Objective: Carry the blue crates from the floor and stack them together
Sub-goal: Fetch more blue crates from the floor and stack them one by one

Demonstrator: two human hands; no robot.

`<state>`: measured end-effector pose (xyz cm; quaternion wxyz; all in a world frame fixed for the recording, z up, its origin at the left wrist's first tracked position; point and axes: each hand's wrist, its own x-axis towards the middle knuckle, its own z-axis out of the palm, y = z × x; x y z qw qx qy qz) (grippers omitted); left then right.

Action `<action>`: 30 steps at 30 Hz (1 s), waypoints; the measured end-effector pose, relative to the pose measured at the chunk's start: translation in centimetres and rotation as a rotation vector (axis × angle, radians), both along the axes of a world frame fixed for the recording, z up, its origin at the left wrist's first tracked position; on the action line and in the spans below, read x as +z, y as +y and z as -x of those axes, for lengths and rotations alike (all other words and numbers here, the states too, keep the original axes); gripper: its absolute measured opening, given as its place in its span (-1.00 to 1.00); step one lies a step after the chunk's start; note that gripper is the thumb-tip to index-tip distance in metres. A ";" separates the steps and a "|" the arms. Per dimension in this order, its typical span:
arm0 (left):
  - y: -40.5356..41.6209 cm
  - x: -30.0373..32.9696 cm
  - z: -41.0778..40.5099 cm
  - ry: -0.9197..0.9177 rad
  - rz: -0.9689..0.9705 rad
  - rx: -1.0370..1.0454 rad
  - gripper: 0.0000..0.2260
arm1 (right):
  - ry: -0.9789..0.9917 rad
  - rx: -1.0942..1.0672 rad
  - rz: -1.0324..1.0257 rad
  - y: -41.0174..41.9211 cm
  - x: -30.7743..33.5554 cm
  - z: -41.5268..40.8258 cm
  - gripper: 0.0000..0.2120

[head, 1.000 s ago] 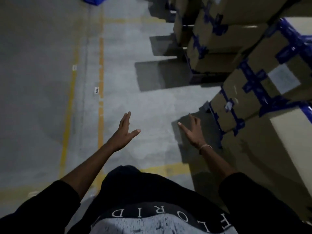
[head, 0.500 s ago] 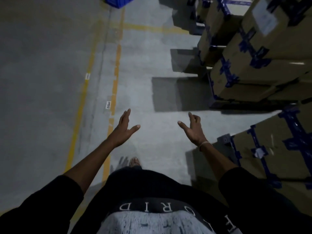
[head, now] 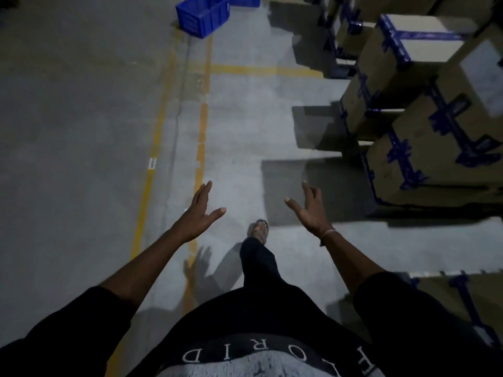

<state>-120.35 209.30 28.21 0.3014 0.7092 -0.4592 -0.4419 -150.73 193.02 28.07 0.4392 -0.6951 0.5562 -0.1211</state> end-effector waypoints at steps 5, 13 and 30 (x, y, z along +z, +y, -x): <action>-12.3 0.0 -6.8 -0.012 0.015 0.043 -0.18 | 0.011 0.026 0.024 -13.4 -0.6 -7.1 -0.15; -30.0 2.6 -16.1 -0.043 0.036 0.064 -0.17 | 0.019 0.044 0.024 -32.1 2.4 -18.3 -0.14; -64.5 -1.0 -45.7 -0.030 -0.015 0.021 -0.04 | -0.005 0.029 0.003 -64.4 0.7 -46.6 -0.16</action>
